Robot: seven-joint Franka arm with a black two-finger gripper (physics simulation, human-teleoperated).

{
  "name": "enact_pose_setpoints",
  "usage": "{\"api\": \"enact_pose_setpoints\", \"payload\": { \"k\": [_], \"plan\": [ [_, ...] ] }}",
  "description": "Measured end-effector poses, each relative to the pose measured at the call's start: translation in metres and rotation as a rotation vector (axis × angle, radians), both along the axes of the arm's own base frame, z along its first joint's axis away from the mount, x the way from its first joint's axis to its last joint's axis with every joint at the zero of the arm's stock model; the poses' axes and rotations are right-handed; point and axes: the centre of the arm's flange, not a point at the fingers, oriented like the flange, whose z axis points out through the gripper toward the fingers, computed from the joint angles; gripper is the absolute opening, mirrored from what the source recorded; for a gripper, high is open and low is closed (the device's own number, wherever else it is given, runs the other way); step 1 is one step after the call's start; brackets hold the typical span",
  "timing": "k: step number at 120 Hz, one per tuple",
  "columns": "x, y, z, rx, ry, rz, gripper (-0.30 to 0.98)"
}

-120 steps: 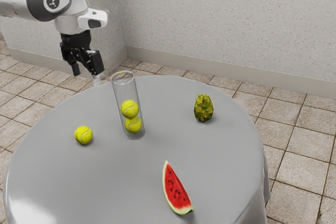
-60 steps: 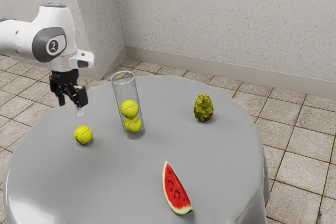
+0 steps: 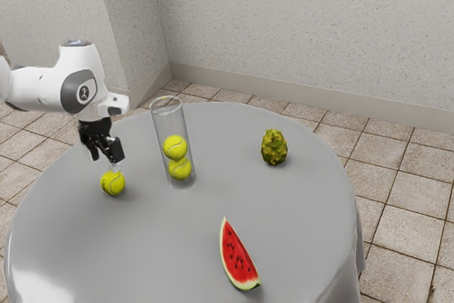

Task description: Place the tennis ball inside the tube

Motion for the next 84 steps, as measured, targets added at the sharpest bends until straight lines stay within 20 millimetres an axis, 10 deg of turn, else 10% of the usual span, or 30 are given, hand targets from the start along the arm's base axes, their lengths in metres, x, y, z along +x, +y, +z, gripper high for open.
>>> {"api": "enact_pose_setpoints", "payload": {
  "k": [84],
  "plan": [
    [0.017,0.034,-0.088,-0.019,-0.042,-0.089,0.69]
  ]
}}
